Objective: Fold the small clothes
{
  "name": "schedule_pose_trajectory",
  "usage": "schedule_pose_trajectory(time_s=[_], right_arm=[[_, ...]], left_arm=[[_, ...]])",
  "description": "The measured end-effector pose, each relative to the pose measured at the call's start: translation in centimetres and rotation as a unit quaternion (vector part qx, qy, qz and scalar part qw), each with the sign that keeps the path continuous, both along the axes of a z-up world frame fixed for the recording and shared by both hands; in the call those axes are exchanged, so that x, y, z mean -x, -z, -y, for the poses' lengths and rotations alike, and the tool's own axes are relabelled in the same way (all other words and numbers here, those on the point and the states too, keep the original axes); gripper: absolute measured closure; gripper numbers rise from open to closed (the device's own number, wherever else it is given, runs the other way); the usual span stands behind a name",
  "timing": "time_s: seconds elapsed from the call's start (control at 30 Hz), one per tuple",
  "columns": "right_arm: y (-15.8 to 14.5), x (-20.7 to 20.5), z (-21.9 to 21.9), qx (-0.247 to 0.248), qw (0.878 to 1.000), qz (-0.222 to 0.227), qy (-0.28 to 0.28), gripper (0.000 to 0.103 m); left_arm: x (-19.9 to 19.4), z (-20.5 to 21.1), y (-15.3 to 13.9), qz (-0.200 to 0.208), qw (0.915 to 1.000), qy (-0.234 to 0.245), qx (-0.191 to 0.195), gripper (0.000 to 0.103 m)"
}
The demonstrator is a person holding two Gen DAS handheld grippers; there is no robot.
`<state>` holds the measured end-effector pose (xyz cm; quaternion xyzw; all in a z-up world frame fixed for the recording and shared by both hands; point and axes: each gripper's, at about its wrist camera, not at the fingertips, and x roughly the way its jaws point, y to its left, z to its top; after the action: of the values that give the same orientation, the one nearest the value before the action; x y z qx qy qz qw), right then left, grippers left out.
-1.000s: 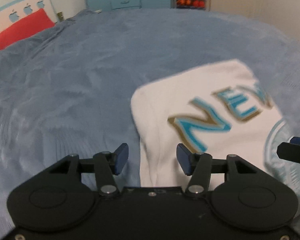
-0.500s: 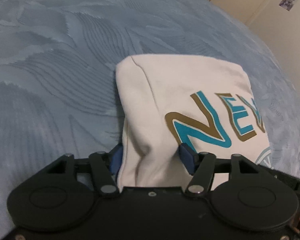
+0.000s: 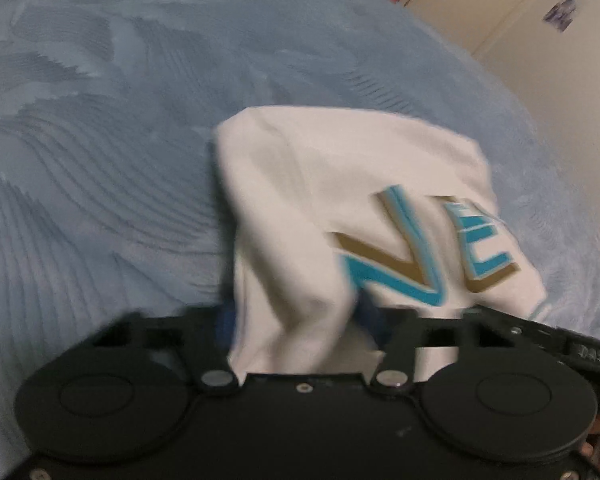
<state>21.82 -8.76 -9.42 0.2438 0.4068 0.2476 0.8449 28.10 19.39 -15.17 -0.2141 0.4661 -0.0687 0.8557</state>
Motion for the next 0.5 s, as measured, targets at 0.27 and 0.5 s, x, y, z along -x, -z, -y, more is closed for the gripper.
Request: schedule_pose_trajectory(time_s=[0.27,0.5], right_arm=[[-6.7,1.8,-0.7,0.032,0.997,0.065,-0.021,0.074],[-11.9,2.5,3.1,0.028,0.994,0.101,-0.020,0.074]], left_arm=[[1.9,1.9,-4.7,0.057,0.9980,-0.008,-0.024,0.084],[2.5,5.0,-10.0,0.112,0.9937,-0.002,-0.005,0.084]])
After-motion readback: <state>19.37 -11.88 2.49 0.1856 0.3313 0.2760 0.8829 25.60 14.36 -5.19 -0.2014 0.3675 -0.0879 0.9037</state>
